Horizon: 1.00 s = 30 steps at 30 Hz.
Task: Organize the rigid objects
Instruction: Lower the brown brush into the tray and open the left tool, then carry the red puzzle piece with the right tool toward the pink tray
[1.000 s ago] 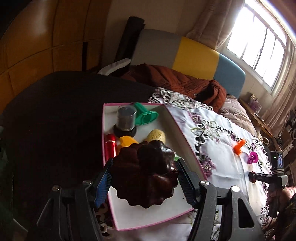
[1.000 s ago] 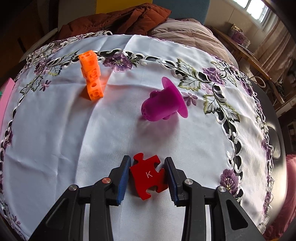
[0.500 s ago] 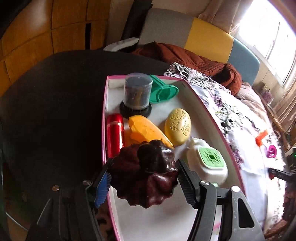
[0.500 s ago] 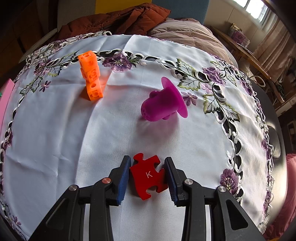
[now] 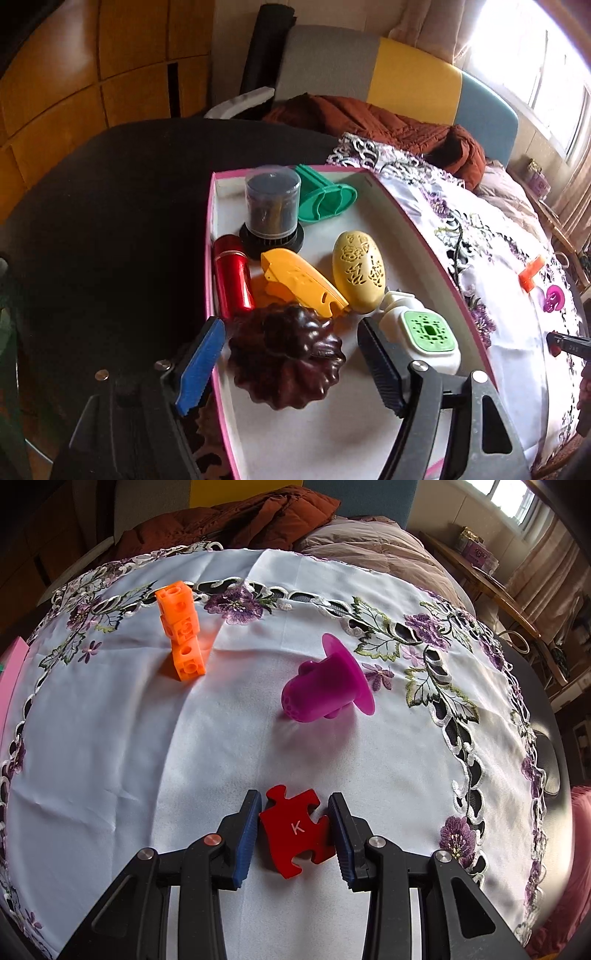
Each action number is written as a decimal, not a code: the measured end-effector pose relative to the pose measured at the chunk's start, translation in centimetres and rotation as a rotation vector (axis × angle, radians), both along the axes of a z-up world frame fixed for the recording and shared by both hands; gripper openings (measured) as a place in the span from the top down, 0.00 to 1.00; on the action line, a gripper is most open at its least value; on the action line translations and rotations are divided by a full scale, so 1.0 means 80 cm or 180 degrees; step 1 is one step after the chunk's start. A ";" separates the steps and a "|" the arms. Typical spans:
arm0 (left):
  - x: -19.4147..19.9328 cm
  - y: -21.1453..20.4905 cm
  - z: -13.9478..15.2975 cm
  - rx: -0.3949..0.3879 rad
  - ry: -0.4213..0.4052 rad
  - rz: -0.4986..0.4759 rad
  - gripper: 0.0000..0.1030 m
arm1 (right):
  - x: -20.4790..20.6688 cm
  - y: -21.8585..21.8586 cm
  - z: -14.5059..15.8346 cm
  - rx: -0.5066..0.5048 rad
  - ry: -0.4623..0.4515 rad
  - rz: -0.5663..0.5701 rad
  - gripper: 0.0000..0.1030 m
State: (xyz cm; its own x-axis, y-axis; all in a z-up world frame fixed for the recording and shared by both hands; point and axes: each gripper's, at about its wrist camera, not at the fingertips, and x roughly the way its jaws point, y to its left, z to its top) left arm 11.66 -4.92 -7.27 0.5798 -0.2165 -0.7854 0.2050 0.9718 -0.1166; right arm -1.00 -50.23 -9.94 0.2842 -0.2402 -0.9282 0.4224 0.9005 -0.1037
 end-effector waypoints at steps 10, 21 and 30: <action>-0.033 0.010 0.036 0.0046 -0.0214 0.0097 0.25 | 0.000 0.003 0.001 -0.0053 0.0006 0.0036 0.65; -0.058 0.028 0.063 0.0024 -0.0323 0.0220 0.25 | -0.002 0.007 0.002 -0.0121 0.0017 0.0072 0.65; -0.066 0.041 0.060 -0.0016 -0.0276 0.0295 0.25 | -0.003 0.005 0.003 -0.0068 -0.0001 0.0044 0.65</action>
State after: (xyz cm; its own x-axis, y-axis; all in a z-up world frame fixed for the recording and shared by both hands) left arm 6.37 -1.60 -2.45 0.6633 -0.1628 -0.7304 0.1239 0.9865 -0.1074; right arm -1.21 -49.83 -9.67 0.2879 -0.2559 -0.9228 0.4098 0.9039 -0.1228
